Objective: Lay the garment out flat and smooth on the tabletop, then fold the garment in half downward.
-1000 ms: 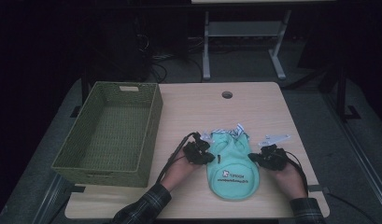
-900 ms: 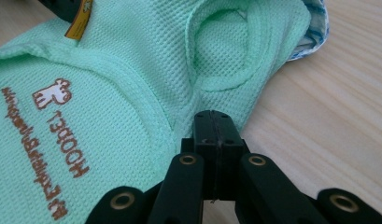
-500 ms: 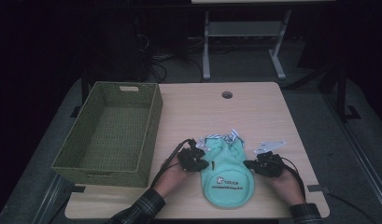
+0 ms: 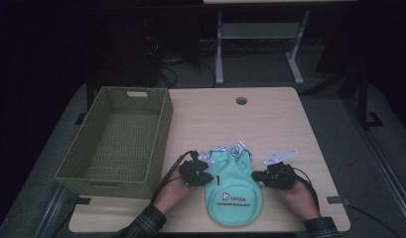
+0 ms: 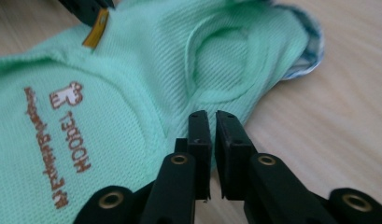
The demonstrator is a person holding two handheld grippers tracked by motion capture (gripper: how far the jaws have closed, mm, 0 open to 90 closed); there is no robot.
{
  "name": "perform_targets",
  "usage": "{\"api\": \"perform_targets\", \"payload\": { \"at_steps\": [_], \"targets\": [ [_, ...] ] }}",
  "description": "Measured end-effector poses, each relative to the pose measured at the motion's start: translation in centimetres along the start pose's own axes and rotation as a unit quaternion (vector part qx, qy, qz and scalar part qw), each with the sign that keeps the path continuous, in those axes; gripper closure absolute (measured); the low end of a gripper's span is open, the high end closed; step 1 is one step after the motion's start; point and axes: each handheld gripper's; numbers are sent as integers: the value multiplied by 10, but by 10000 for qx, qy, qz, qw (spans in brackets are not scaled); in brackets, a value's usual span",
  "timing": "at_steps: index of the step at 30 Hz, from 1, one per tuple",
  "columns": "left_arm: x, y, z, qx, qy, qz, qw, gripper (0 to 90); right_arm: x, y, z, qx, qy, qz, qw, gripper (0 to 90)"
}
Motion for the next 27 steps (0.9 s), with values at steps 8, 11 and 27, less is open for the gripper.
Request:
{"api": "perform_targets", "payload": {
  "at_steps": [8,11,27],
  "targets": [
    [2,12,-12,140,-203,49,9997,681,11,-15,-13,-42,-199,80,9998,721],
    [2,19,-17,206,-300,20,9993,619,13,-21,-19,-96,-230,101,9996,694],
    [-9,55,-43,433,-520,-328,9972,559,8,-49,-49,-215,-411,113,9989,664]
  ]
}}
Point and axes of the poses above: each handheld gripper's, and its own axes: x roughly backward along the jaws, z roughly out of its underside, y roughly to its left, and after that the axes turned 14 degrees about -z, right-handed
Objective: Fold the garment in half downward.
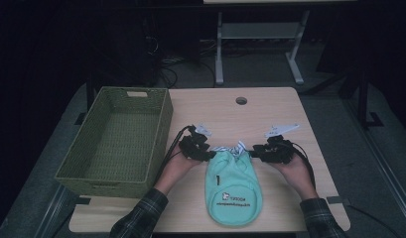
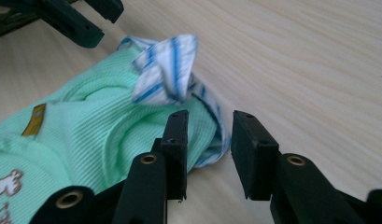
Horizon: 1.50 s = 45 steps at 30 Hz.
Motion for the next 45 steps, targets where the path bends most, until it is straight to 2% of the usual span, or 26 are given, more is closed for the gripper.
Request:
{"api": "perform_targets", "payload": {
  "at_steps": [3,4,7,13,20,25,29,32,35,40,45],
  "targets": [
    [-6,5,-4,14,3,-47,10000,554,-3,-7,-4,-77,-56,-50,9999,663],
    [-8,6,-5,54,5,-49,10000,551,-5,-10,-5,-33,-57,-59,10000,664],
    [-15,11,-7,128,-5,-41,9999,550,-11,-16,-5,-176,-139,-163,9996,664],
    [-28,16,-5,193,98,-12,9998,546,-25,-22,-2,-277,-13,-301,9992,663],
    [-42,16,-1,27,371,66,9993,521,-40,-24,2,-225,278,-228,9991,676],
    [-43,13,0,-76,363,8,9993,509,-42,-22,5,-155,332,-224,9991,702],
    [-43,10,0,-157,315,-66,9994,519,-43,-20,9,-64,232,-226,9995,765],
    [-42,7,0,-195,283,-61,9994,564,-43,-18,9,-70,236,-252,9994,821],
    [-42,5,0,-244,249,43,9994,679,-43,-17,9,-118,253,-262,9993,842],
    [-42,3,0,-229,270,169,9992,813,-44,-15,9,-46,291,-200,9994,859],
    [-40,0,-2,-303,332,47,9990,854,-43,-15,8,-56,299,-172,9994,864]
  ]
}}
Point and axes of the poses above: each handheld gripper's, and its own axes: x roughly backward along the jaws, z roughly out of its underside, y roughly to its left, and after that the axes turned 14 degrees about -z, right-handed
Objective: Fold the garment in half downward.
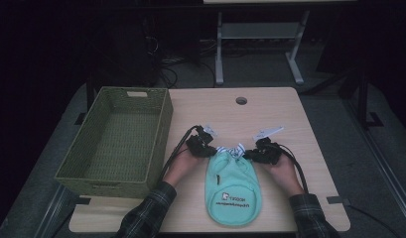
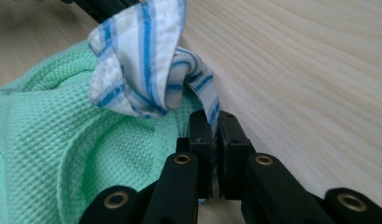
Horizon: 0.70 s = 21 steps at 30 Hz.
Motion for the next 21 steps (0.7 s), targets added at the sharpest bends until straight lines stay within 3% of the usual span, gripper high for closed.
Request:
{"api": "perform_targets", "payload": {
  "at_steps": [6,11,21],
  "targets": [
    [4,1,-1,38,4,24,10000,859,6,-3,-2,-51,-40,-41,10000,864],
    [14,4,-5,162,-285,-52,9995,858,14,-1,-4,18,-166,-16,9999,863],
    [40,1,-17,85,-698,-249,9972,857,35,3,-17,175,-389,30,9991,862]
  ]
}}
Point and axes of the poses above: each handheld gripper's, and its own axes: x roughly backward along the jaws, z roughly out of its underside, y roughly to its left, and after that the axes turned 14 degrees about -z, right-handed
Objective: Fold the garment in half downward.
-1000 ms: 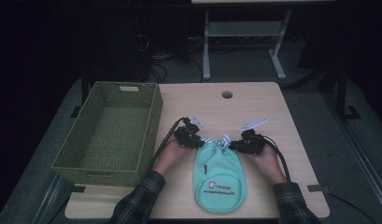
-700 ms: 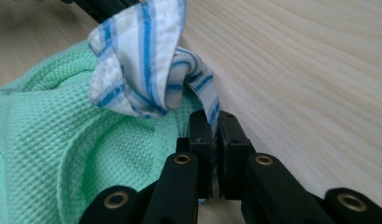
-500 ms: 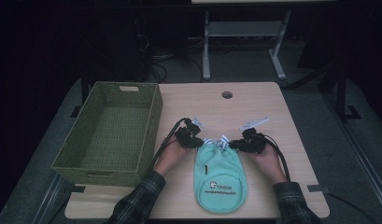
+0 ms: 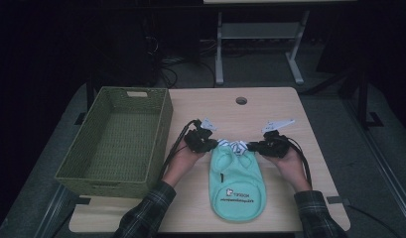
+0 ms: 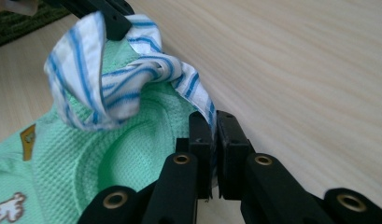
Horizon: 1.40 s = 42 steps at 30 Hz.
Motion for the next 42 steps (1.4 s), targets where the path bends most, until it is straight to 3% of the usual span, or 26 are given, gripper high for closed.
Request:
{"api": "perform_targets", "payload": {
  "at_steps": [11,23,31,42],
  "targets": [
    [26,6,-26,-62,-499,-266,9984,855,24,11,-29,404,-142,186,9989,858],
    [39,9,-39,-195,-966,-584,9934,846,31,11,-48,691,-374,527,9955,840],
    [41,-6,-16,-405,-1154,-332,9919,836,25,20,-22,932,-499,584,9927,822],
    [41,-18,0,-587,-1027,-105,9929,808,23,29,2,987,-620,434,9922,804]
  ]
}}
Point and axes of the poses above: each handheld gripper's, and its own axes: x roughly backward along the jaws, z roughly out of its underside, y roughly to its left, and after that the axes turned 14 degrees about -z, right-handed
